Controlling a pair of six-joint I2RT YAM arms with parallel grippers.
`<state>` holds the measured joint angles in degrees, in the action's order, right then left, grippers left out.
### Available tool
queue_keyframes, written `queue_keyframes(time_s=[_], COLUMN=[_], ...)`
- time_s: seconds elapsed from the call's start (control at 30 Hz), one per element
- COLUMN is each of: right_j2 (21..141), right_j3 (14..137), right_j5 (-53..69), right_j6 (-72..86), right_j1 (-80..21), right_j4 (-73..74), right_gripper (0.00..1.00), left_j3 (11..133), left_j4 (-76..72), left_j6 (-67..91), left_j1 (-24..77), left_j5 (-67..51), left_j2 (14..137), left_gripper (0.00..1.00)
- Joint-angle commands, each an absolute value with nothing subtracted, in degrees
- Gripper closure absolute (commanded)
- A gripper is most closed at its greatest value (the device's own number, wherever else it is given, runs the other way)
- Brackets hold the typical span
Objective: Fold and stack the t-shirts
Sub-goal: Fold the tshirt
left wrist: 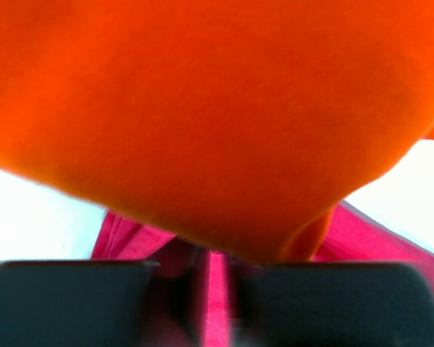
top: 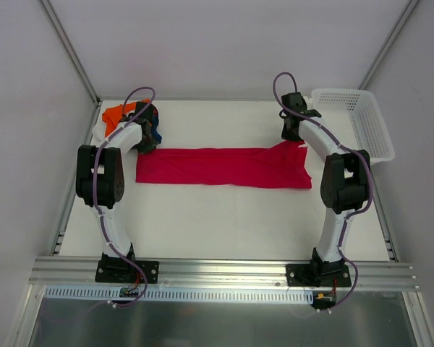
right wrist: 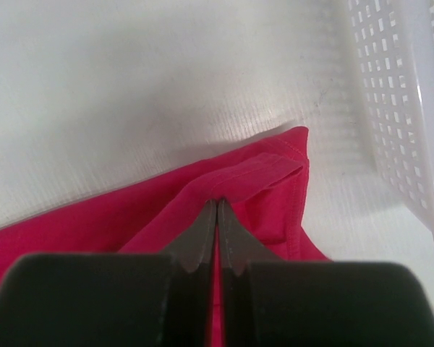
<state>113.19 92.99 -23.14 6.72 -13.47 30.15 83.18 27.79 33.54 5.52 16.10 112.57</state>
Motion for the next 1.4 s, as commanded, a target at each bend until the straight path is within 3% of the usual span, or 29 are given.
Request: queue_keyframes(time_s=[0.0,0.07,0.1,0.17,1.37], right_j2=[113.73,113.82,113.73,113.47,87.81], right_j3=[96.06,96.15,96.15,95.89,69.97], right_j5=[-22.85,-22.68,-22.50,-22.50,-23.03], right_j6=[5.63,5.62,5.62,5.62,11.95], right_j1=[-13.01,-12.92,-13.01,-13.01,-23.11], right_j4=[28.92,29.00,29.00,29.00,31.73], right_gripper=[1.00,1.00,1.00,1.00,1.00], left_j3=[85.78,85.78,85.78,85.17,79.28], left_j4=[27.95,27.86,27.86,27.86,27.86], left_j6=[32.52,32.52,32.43,32.52,32.78], left_j1=[4.75,4.75,4.83,4.83,4.83], left_j5=[15.56,15.21,14.94,14.85,12.66], left_j2=[113.29,113.12,113.03,112.15,103.89], left_gripper=[0.79,0.44,0.19,0.03,0.01])
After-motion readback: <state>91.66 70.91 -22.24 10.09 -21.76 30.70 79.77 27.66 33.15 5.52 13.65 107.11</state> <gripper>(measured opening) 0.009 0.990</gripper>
